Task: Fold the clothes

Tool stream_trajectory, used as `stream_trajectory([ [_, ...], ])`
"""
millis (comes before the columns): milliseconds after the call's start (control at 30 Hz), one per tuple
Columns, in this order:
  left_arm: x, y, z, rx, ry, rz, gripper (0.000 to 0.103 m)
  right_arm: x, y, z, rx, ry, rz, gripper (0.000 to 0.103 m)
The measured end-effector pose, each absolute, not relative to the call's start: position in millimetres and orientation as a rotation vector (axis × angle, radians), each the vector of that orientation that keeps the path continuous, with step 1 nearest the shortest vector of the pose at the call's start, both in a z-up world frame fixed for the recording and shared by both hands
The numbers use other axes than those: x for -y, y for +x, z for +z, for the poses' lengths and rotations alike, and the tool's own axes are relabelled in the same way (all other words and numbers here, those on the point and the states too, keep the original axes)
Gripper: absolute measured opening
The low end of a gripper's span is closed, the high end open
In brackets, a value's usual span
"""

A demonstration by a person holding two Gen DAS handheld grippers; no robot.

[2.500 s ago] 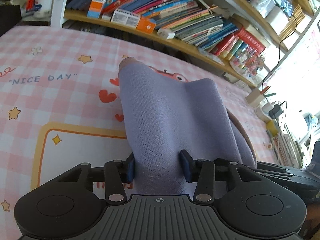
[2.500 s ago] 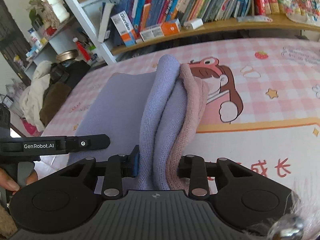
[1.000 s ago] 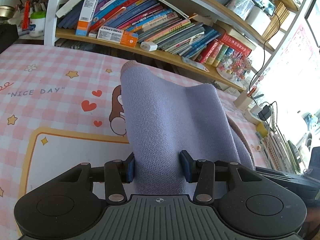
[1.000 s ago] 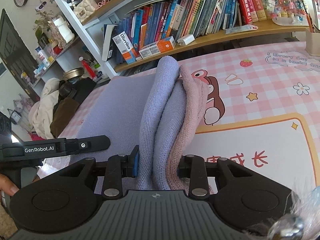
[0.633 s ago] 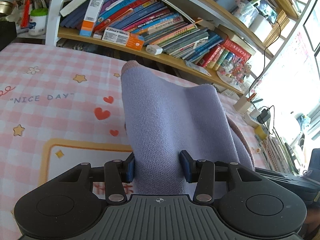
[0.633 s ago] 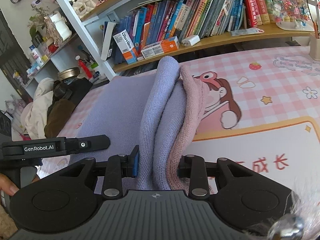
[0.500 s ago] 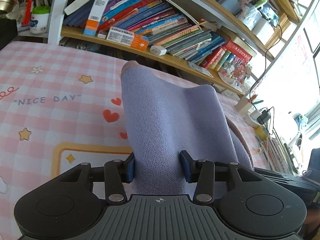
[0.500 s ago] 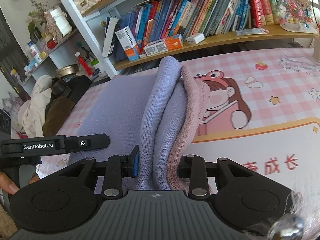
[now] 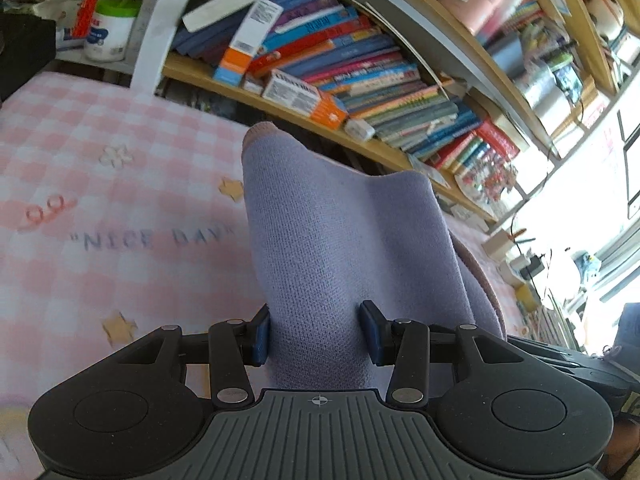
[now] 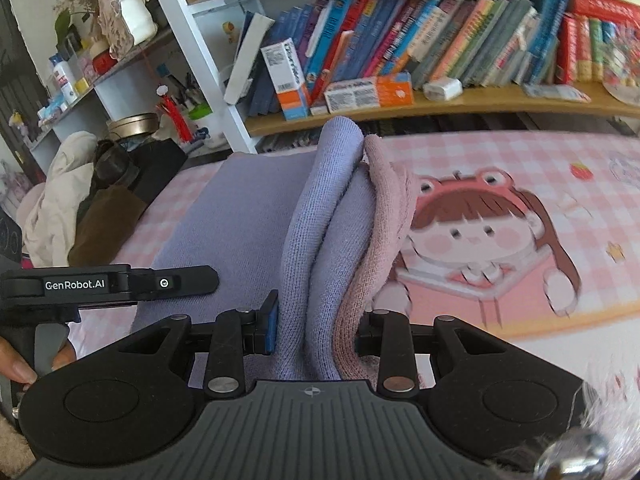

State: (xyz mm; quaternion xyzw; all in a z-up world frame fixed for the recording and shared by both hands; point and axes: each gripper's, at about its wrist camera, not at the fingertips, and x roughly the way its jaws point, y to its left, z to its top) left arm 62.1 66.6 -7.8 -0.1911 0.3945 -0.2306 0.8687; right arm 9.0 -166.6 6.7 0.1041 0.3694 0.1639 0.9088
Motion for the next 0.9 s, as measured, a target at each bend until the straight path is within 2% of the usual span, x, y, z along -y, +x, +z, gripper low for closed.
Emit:
stream_trajectory([
  [467, -87.0, 200.7, -9.8, -0.820, -0.309, -0.475, 0.043, 122.3, 149.5, -3.9, -0.717, 0.159, 0.321, 0.029],
  [667, -90.2, 225.1, -17.7, -0.770, -0.291, -0.432, 0.043, 119.0, 186.1, -17.4, -0.691, 0.154, 0.347, 0.029],
  [900, -92.4, 245.4, -39.2, -0.799, -0.270, -0.395, 0.044, 125.9, 209.5, -49.2, -0.721, 0.213, 0.360, 0.032],
])
